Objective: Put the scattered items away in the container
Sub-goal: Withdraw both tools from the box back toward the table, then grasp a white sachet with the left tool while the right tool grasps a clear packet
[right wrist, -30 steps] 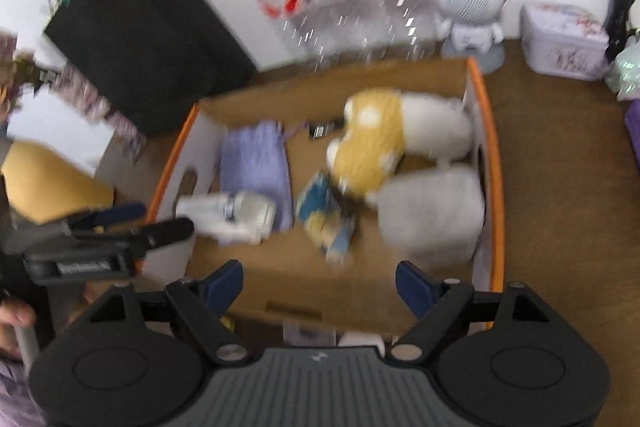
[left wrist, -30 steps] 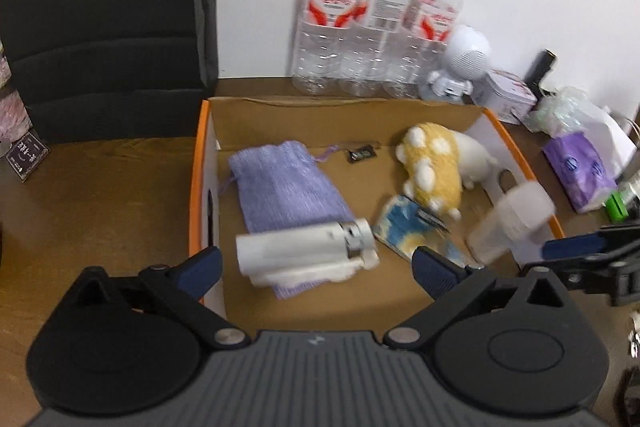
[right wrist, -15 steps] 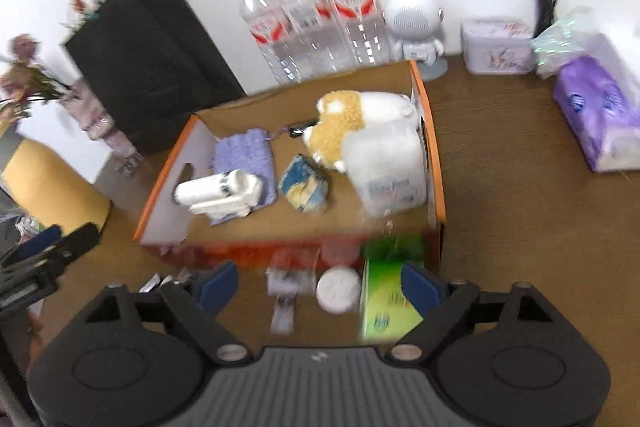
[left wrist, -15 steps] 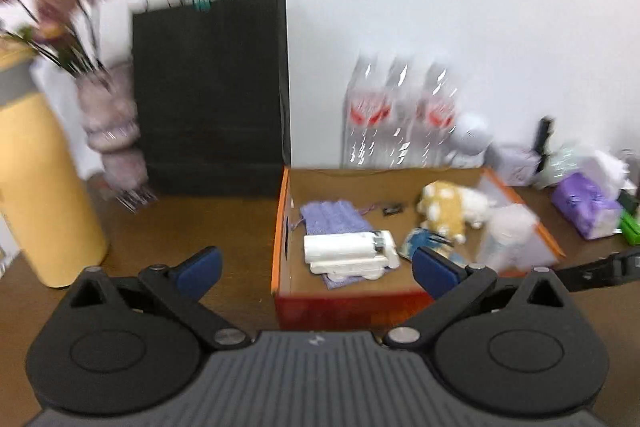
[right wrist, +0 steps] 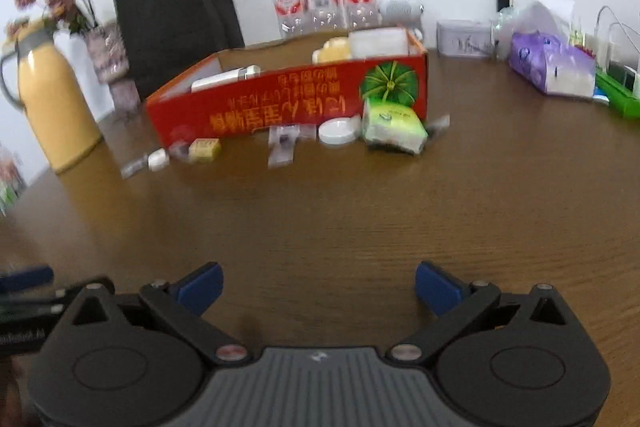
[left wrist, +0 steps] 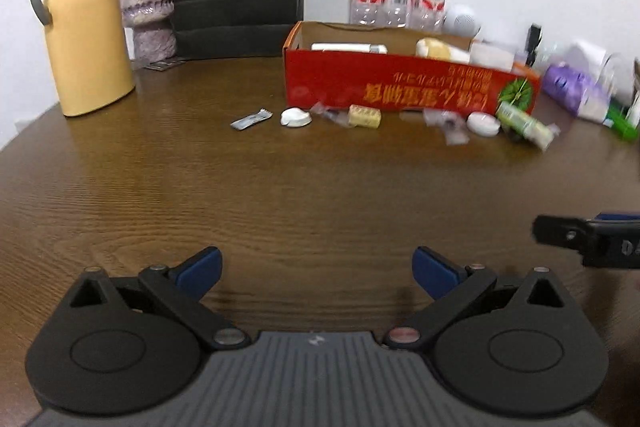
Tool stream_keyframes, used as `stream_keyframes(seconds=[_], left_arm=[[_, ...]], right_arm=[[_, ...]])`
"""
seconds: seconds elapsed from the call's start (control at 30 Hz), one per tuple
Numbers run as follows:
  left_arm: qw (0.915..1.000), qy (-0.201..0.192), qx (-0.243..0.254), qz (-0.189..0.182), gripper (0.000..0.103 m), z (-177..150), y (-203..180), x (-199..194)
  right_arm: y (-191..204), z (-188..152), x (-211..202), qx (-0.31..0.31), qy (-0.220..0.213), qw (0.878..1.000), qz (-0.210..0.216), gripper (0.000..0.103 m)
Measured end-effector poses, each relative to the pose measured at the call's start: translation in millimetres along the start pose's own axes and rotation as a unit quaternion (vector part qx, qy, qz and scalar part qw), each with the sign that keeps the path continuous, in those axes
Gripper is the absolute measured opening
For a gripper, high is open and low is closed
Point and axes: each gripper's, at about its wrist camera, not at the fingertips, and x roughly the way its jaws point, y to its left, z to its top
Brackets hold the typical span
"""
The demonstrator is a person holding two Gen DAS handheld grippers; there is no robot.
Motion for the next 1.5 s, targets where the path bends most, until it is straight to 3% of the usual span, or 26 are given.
stream_keyframes(seconds=[0.07,0.17,0.7,0.83,0.93,1.0,1.07,1.13,1.3,1.37,1.4,1.5], left_arm=[[1.0,0.001,0.008,0.005,0.103,-2,-5,4],[0.9999,0.008,-0.002,-0.009,0.103,-5,-1,5],[0.9999,0.009,-0.003,-0.009,0.103,-9,5,2],[0.9992,-0.017,-0.014,-0.033,0.103,-3,17,-1],[0.9969,-0.056,0.035,-0.042,0.103,31,39,4],[0.9915,-0.078,0.103,-0.014,0.103,55,48,19],[0.9818,-0.09,0.168,0.001,0.099,72,50,42],[0.9802,-0.072,0.184,-0.015,0.09,85,54,68],[0.9882,-0.025,0.145,-0.044,0.07,102,77,118],[0.9912,-0.01,0.117,-0.061,0.066,104,88,126],[0.9919,-0.008,0.108,-0.066,0.066,105,92,129],[0.9909,-0.001,0.1,-0.09,0.056,107,97,137]], right_arm=[[6,-6,-2,-0.022,-0.012,1.0,-0.015,0.103],[7,-8,3,-0.024,-0.001,1.0,-0.013,0.103],[16,-12,4,-0.046,0.008,0.998,-0.034,0.103],[16,-11,5,-0.045,0.008,0.998,-0.033,0.103],[15,-1,11,-0.041,0.011,0.999,-0.014,0.1],[20,11,21,-0.055,0.005,0.998,0.007,0.099],[29,24,37,-0.075,-0.005,0.997,0.003,0.095],[37,39,55,-0.085,-0.011,0.996,-0.002,0.084],[46,68,93,-0.074,-0.021,0.997,0.003,0.071],[44,75,104,-0.06,-0.015,0.998,-0.003,0.058],[42,78,109,-0.053,-0.01,0.999,-0.002,0.046],[44,79,117,-0.064,-0.014,0.998,-0.008,0.045]])
